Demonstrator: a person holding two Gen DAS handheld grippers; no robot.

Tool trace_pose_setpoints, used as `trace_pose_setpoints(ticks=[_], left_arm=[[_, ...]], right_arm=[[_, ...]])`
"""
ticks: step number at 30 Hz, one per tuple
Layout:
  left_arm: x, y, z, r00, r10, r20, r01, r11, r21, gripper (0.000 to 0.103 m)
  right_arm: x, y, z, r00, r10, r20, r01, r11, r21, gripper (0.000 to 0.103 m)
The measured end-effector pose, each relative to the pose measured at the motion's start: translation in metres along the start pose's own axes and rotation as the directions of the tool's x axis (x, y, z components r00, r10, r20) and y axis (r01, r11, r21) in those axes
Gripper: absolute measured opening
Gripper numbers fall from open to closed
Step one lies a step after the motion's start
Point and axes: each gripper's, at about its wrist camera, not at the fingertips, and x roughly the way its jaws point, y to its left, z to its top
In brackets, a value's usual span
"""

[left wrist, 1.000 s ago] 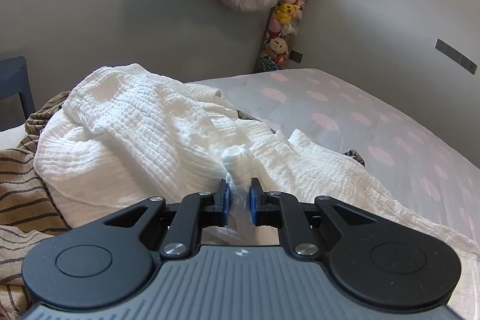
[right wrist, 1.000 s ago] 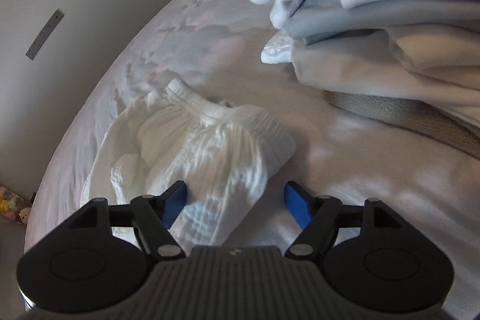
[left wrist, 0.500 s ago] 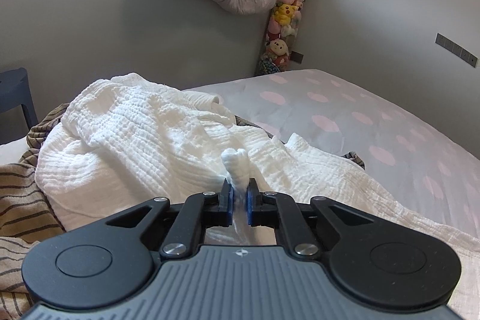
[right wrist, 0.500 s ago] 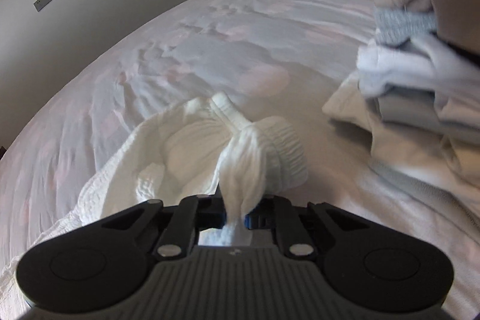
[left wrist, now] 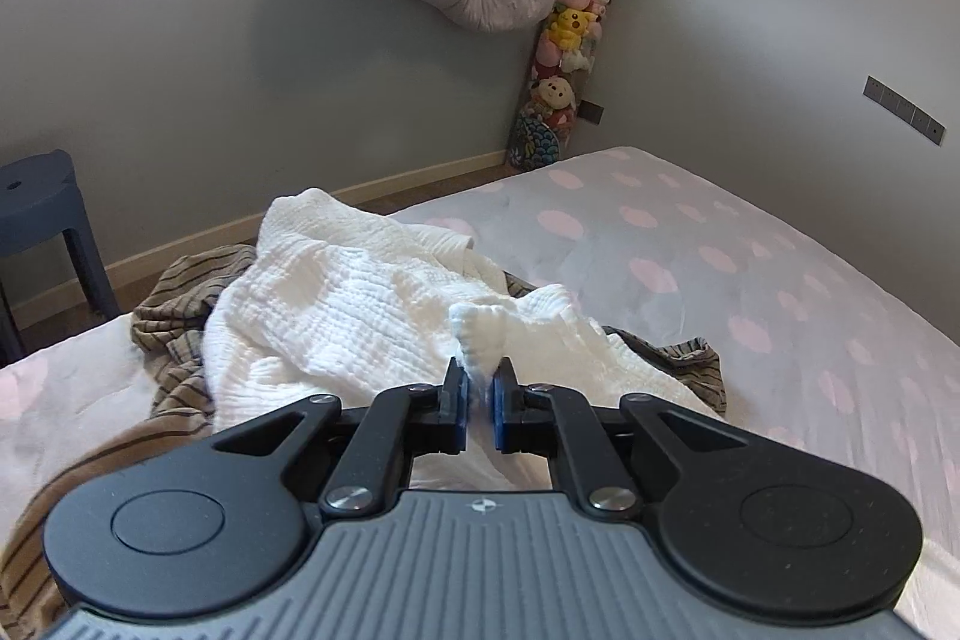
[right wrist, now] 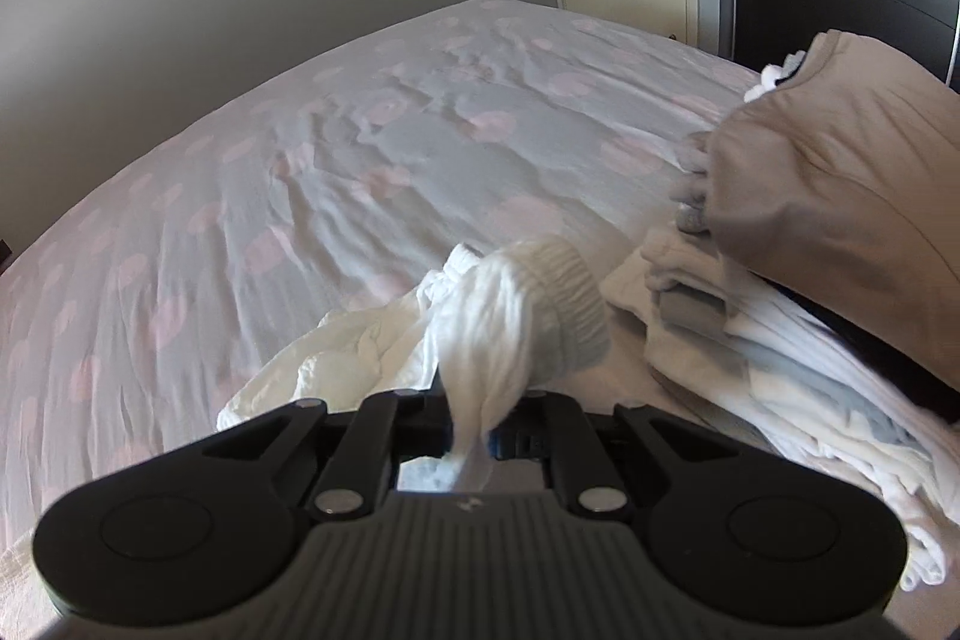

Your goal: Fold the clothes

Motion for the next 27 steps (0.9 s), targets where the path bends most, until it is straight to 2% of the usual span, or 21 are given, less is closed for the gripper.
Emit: trace_pose_setpoints(ticks=[8,12,17,21,27], left_arm=[[-0.049,0.036,-0.005,0.999,0.03,-0.037,-0.027,0.997,0.075,0.006],[-0.068,0.049,-0.011,0.998,0.043,-0.052,-0.039,0.995,0.092,0.006],[-0.076,0.054,-0.021,0.993,0.074,-0.091,-0.061,0.988,0.14,0.006],[-0.073,0.054,-0.031,0.987,0.105,-0.122,-0.083,0.981,0.178,0.006],[-0.062,0.051,-0.044,0.976,0.154,-0.153,-0.112,0.961,0.252,0.006]], right_arm=[[-0.065,-0.042,-0.047,0.999,0.02,-0.032,-0.02,1.0,-0.019,0.011],[-0.078,-0.068,-0.07,0.997,0.025,-0.071,-0.026,1.0,-0.011,0.011],[-0.07,-0.089,-0.094,0.99,0.022,-0.142,-0.023,1.0,-0.007,0.011],[-0.047,-0.103,-0.11,0.973,0.033,-0.23,-0.034,0.999,0.003,0.011],[-0.025,-0.124,-0.133,0.956,0.076,-0.282,-0.066,0.997,0.046,0.014]])
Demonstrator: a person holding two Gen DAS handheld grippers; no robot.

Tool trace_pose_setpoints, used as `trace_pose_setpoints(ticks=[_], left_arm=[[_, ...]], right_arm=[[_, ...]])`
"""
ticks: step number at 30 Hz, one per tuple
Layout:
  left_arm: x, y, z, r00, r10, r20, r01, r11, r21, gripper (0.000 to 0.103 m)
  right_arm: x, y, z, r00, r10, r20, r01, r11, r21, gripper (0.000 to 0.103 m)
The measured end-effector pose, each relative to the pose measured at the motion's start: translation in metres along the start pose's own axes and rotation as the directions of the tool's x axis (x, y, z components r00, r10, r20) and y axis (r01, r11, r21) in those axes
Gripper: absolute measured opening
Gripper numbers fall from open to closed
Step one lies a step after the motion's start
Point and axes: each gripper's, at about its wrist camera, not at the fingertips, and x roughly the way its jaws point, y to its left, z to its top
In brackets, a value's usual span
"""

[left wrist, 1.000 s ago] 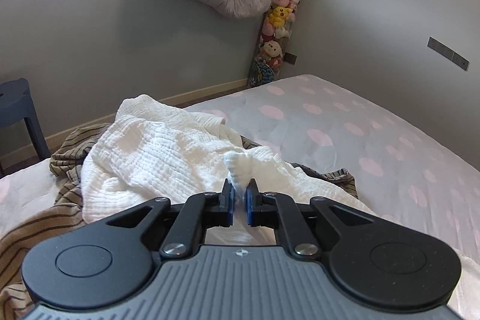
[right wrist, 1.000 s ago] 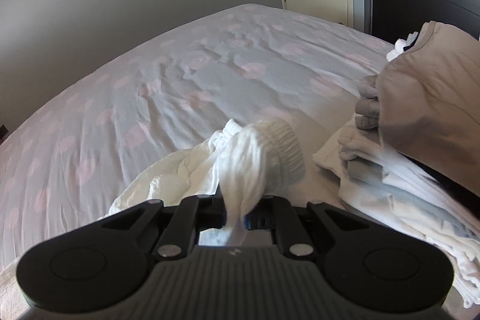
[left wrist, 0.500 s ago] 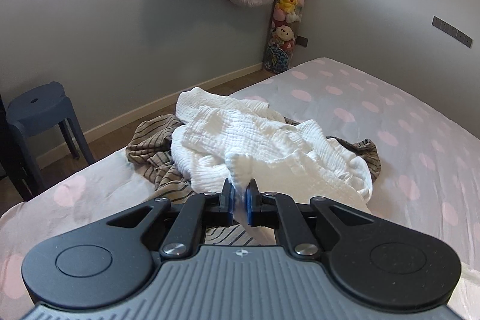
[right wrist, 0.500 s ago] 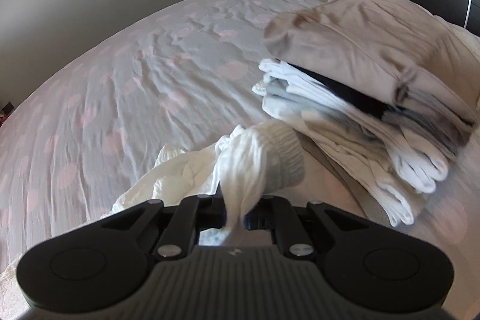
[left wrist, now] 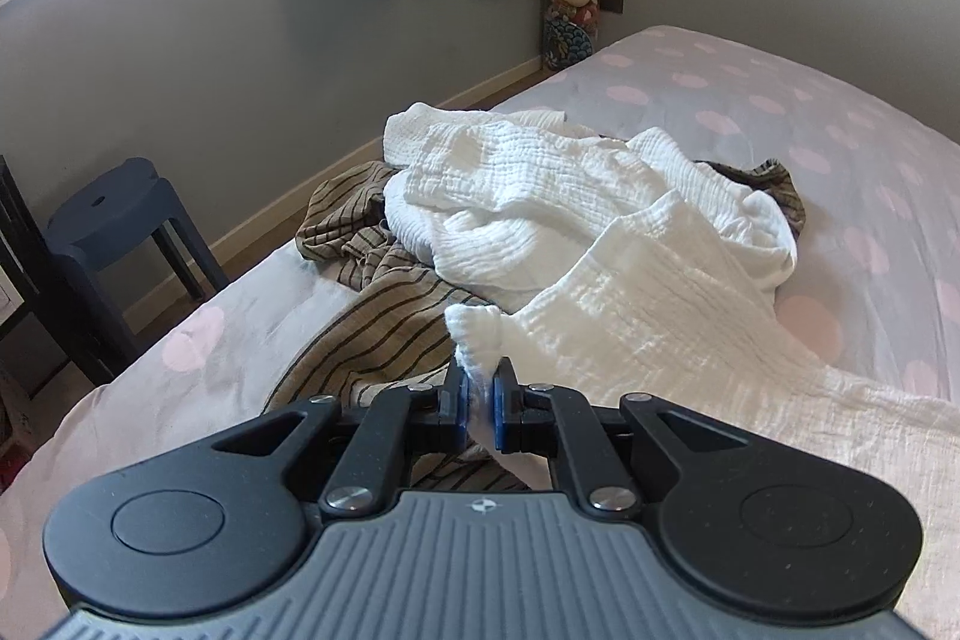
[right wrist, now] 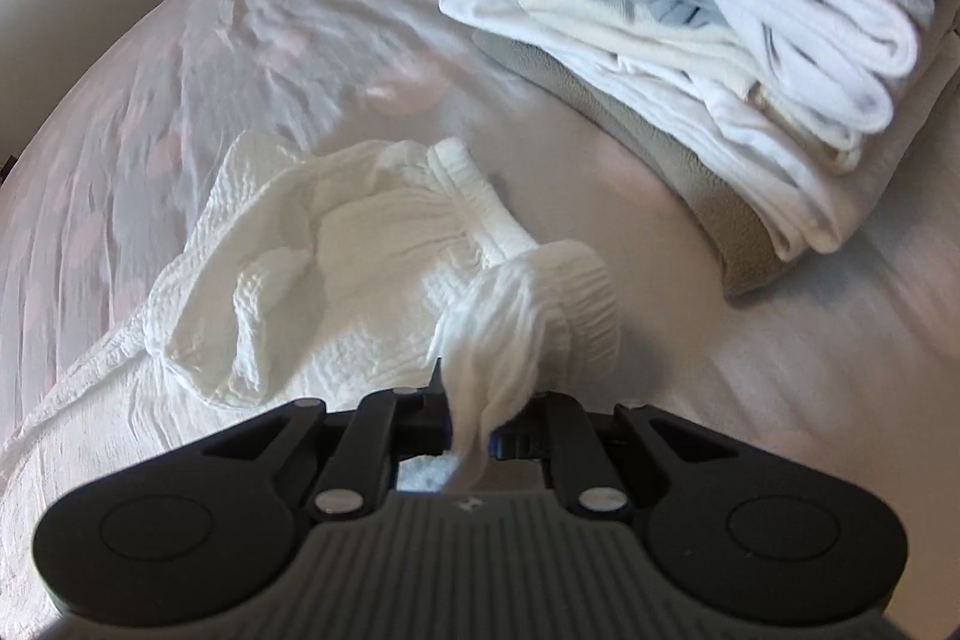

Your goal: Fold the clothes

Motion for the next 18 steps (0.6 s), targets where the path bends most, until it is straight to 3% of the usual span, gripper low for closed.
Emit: trace_pose_setpoints(ticks=[7,9,13,18], left_arm=[[0.007,0.001,-0.003,0.997,0.0,-0.071,0.001,1.0,0.01,0.013],[0.001,-0.001,0.0,0.998,0.003,-0.062,-0.002,1.0,0.012,0.013],[-0.019,-0.013,0.012,1.0,0.008,-0.01,-0.007,0.999,0.047,0.02],[-0.052,-0.055,0.032,0.993,-0.085,0.078,0.075,0.989,0.124,0.034]], right_arm=[[-0.004,-0.02,-0.007,0.997,0.067,-0.025,-0.067,0.998,-0.01,0.03],[-0.014,-0.022,-0.006,0.997,0.068,-0.022,-0.069,0.997,-0.033,0.038],[-0.04,-0.017,-0.002,0.997,0.079,-0.003,-0.079,0.99,-0.113,0.039],[-0.072,0.008,0.007,0.994,0.087,0.072,-0.063,0.956,-0.286,0.039]])
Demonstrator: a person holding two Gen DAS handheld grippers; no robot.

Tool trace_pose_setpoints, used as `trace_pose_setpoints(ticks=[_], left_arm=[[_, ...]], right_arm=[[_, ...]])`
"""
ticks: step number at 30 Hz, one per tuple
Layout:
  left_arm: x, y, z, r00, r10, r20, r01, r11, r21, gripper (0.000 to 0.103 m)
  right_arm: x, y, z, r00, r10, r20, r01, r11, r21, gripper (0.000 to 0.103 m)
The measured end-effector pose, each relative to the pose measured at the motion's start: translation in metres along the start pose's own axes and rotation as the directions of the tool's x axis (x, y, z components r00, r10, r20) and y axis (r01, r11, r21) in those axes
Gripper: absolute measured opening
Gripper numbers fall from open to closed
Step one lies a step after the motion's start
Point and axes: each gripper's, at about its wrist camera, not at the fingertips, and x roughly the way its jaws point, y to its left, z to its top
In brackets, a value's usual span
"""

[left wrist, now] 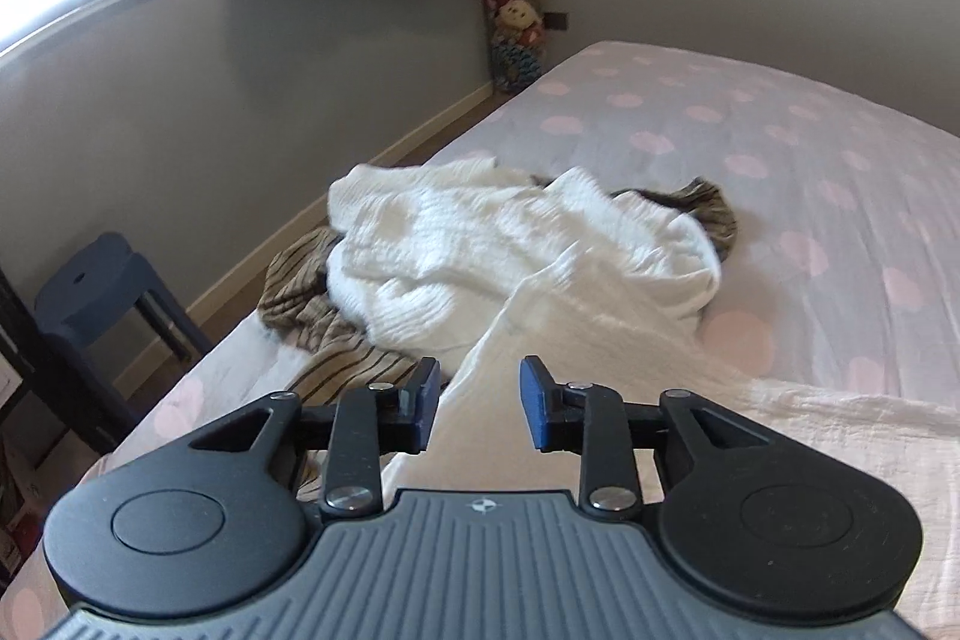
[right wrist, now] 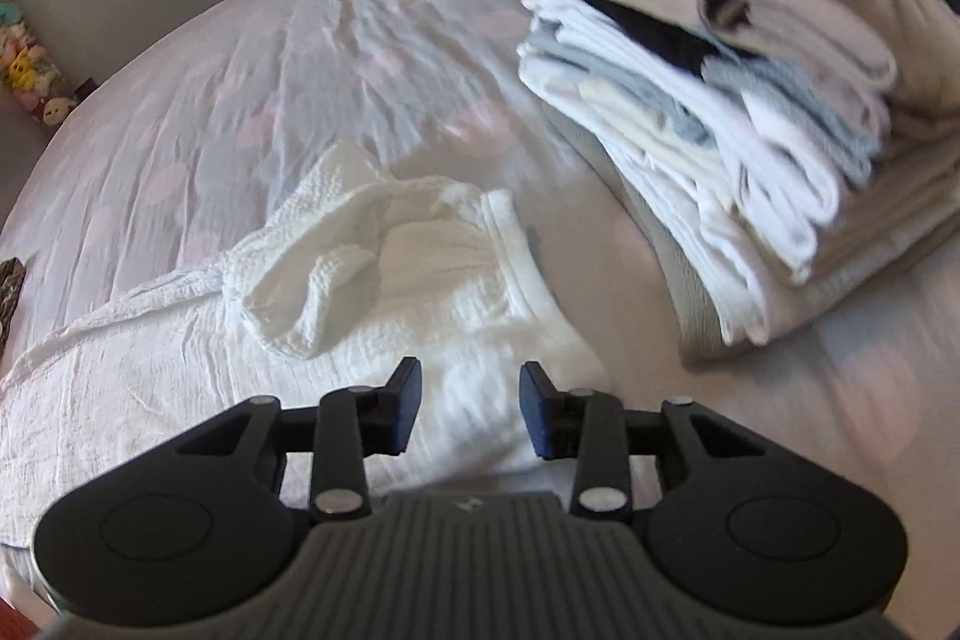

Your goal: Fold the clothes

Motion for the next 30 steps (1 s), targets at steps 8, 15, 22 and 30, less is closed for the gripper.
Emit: trace_pose_setpoints(ticks=[8,15,22,30], left_arm=[[-0.025,-0.102,0.012,0.963,-0.263,0.052,0.258,0.962,0.088,0.041],[-0.032,-0.202,0.005,0.885,-0.465,-0.019,0.459,0.866,0.2,0.041],[-0.031,-0.298,-0.016,0.798,-0.588,-0.131,0.6,0.754,0.27,0.041],[-0.037,-0.41,-0.055,0.654,-0.699,-0.29,0.754,0.574,0.319,0.04]], right_arm=[[0.014,0.03,0.035,0.998,0.059,0.019,-0.055,0.986,-0.157,0.039],[0.047,0.044,0.045,0.994,0.107,-0.034,-0.111,0.978,-0.178,0.038],[0.09,0.026,0.043,0.975,0.217,-0.053,-0.221,0.973,-0.072,0.038],[0.087,0.006,0.024,0.952,0.305,-0.004,-0.305,0.951,0.05,0.006]])
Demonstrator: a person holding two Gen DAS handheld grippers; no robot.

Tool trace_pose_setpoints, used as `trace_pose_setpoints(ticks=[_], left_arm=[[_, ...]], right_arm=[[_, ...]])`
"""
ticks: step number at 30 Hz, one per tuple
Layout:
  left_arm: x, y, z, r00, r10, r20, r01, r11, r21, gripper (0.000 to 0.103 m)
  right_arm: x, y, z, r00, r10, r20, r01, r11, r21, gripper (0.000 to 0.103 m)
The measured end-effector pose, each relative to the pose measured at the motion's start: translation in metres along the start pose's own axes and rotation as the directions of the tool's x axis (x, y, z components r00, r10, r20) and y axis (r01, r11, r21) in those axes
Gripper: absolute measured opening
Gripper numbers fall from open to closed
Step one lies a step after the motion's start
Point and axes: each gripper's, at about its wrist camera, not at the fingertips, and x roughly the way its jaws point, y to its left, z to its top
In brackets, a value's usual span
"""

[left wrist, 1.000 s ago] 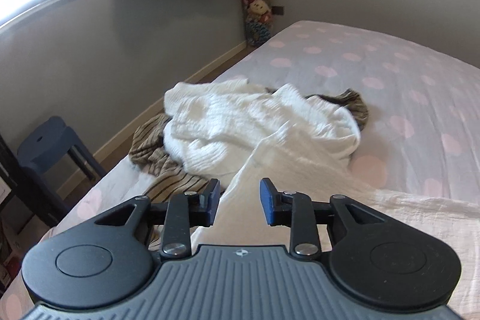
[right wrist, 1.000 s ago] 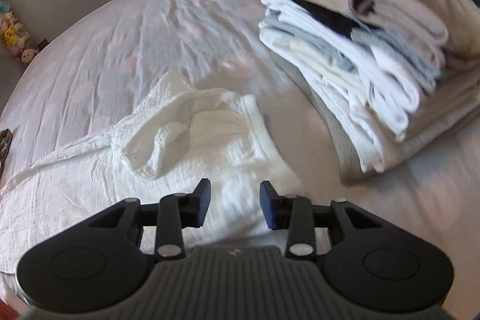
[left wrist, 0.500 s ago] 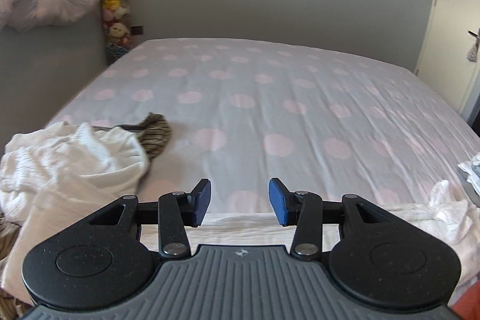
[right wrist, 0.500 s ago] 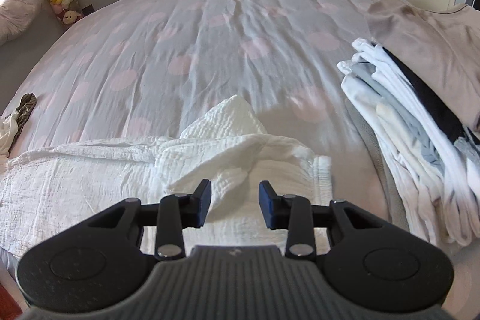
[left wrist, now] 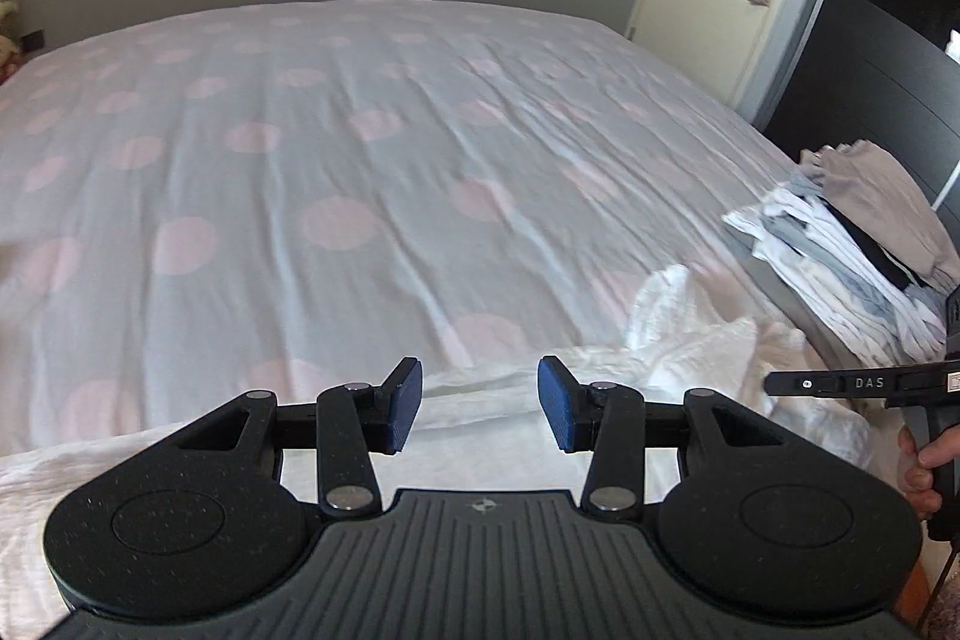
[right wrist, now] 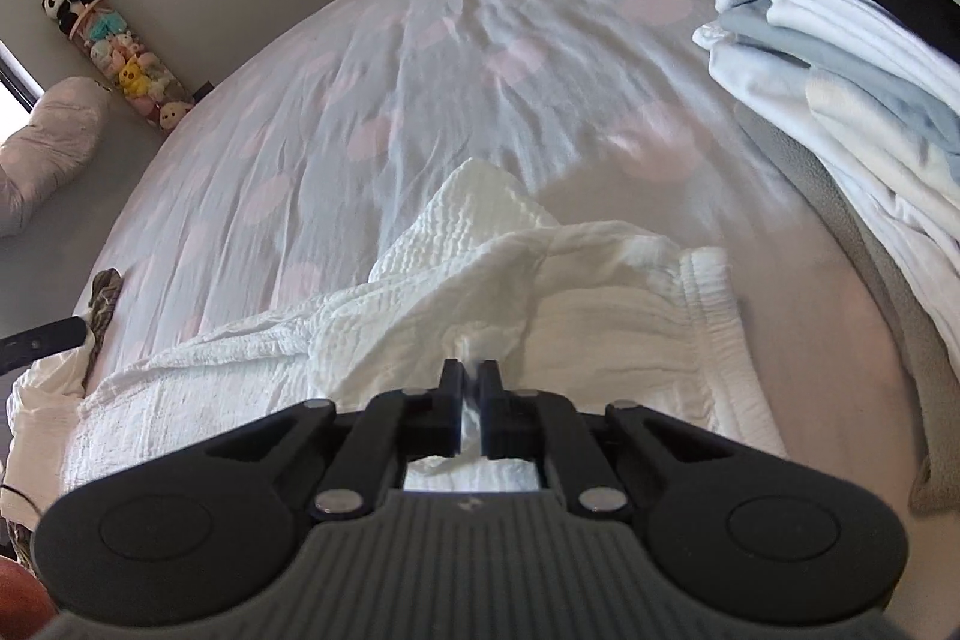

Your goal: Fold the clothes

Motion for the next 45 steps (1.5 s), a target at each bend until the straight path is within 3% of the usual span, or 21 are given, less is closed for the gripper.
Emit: trace_pose_setpoints(ticks=[4,11,18,23,25,27,29,33,41,45], left_arm=[[0.039,-0.049,0.004,0.991,-0.122,-0.052,0.125,0.99,0.06,0.04],[0.097,-0.12,-0.01,0.95,-0.272,-0.156,0.294,0.946,0.139,0.03],[0.15,-0.127,-0.033,0.941,-0.223,-0.253,0.257,0.96,0.11,0.025],[0.144,-0.119,-0.032,0.938,-0.255,-0.233,0.286,0.952,0.106,0.025],[0.135,-0.12,-0.025,0.94,-0.259,-0.223,0.292,0.947,0.132,0.025],[0.127,-0.122,-0.015,0.944,-0.257,-0.207,0.292,0.942,0.164,0.027],[0.122,-0.122,-0.006,0.95,-0.247,-0.19,0.283,0.938,0.201,0.031],[0.121,-0.121,0.007,0.962,-0.215,-0.171,0.257,0.924,0.285,0.041],[0.152,-0.126,0.005,0.94,-0.212,-0.268,0.311,0.856,0.413,0.041],[0.167,-0.125,0.002,0.932,-0.208,-0.298,0.323,0.851,0.414,0.032]], right_arm=[[-0.016,-0.005,-0.012,1.0,0.005,0.005,-0.006,0.999,0.047,0.006],[-0.004,-0.024,-0.028,1.0,0.016,-0.016,-0.014,0.993,0.114,0.006],[0.007,-0.032,-0.029,0.997,0.043,-0.066,-0.037,0.995,0.09,0.011],[-0.009,-0.029,-0.004,0.995,0.05,-0.086,-0.055,0.997,-0.058,0.014],[-0.017,-0.026,0.015,0.995,0.052,-0.08,-0.062,0.989,-0.135,0.021],[-0.018,-0.023,0.037,0.996,0.043,-0.073,-0.058,0.975,-0.213,0.032],[-0.015,-0.019,0.058,0.997,0.028,-0.074,-0.048,0.958,-0.283,0.033],[0.006,-0.008,0.093,0.995,0.015,-0.1,-0.052,0.924,-0.379,0.044],[0.069,0.01,0.135,0.973,0.0,-0.23,-0.119,0.855,-0.505,0.046],[0.1,0.021,0.149,0.95,-0.036,-0.309,-0.161,0.793,-0.588,0.045]])
